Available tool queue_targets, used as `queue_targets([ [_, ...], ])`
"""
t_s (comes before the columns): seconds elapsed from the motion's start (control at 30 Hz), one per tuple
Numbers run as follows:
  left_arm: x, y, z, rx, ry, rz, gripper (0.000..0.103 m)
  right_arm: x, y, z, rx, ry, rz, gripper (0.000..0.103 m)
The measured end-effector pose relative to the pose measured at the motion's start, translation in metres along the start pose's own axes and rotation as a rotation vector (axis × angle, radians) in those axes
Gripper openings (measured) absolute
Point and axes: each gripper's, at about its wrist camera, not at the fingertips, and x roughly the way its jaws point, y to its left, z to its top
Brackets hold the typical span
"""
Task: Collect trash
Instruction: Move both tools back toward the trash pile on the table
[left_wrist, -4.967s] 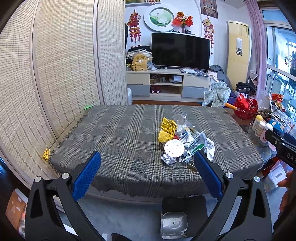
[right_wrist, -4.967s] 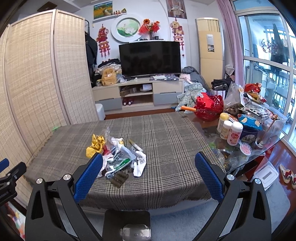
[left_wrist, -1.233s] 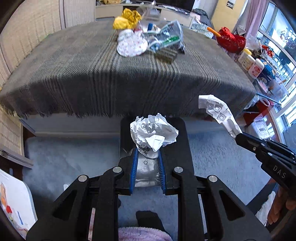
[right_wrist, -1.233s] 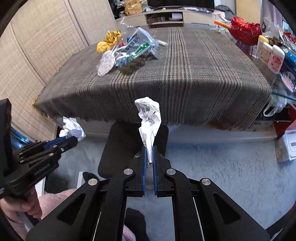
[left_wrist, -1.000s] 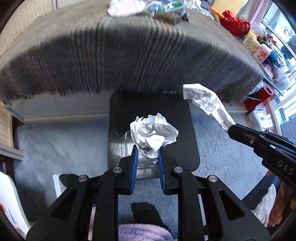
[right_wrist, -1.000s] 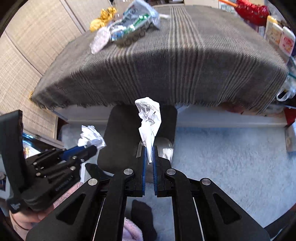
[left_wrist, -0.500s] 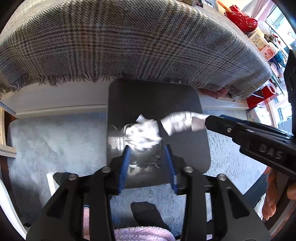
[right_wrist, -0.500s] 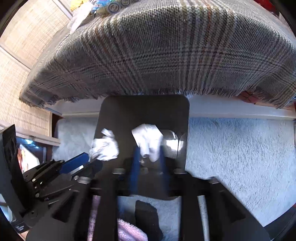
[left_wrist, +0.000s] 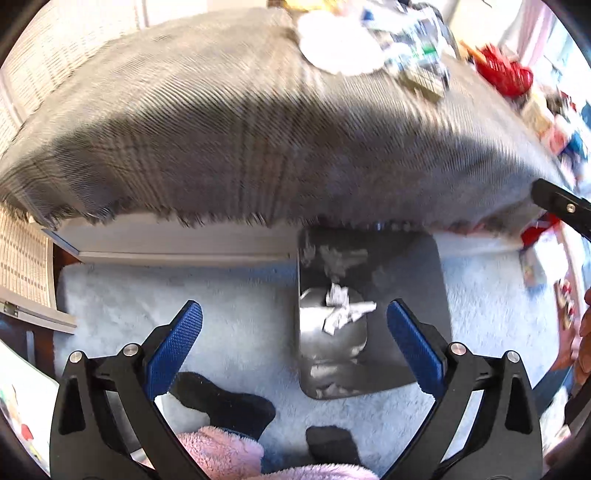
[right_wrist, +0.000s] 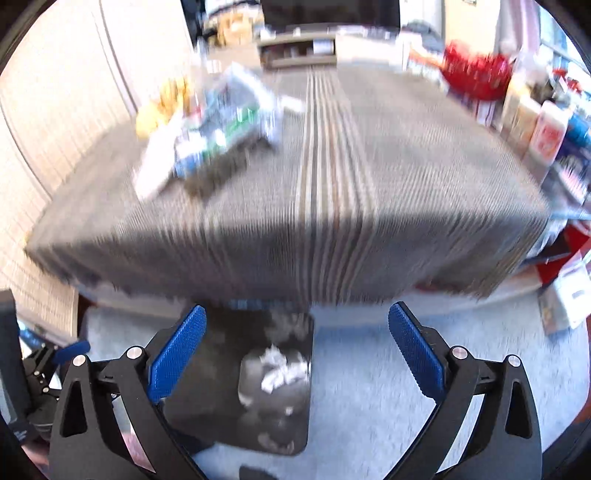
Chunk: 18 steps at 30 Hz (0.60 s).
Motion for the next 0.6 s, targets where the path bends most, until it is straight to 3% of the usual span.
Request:
queue_targets([
  [0.2, -0.028, 0.005, 0.024, 0.004, -0.079, 0.011, 0.095, -0.01, 0.003, 0.029, -0.01, -0.084, 0.027, 0.099],
  [0.6, -0.07, 0.019, 0.089, -0.027, -0.217, 0.061, 0.095, 0.018, 0.025, 0.045, -0.072, -0.075, 0.088, 0.097],
])
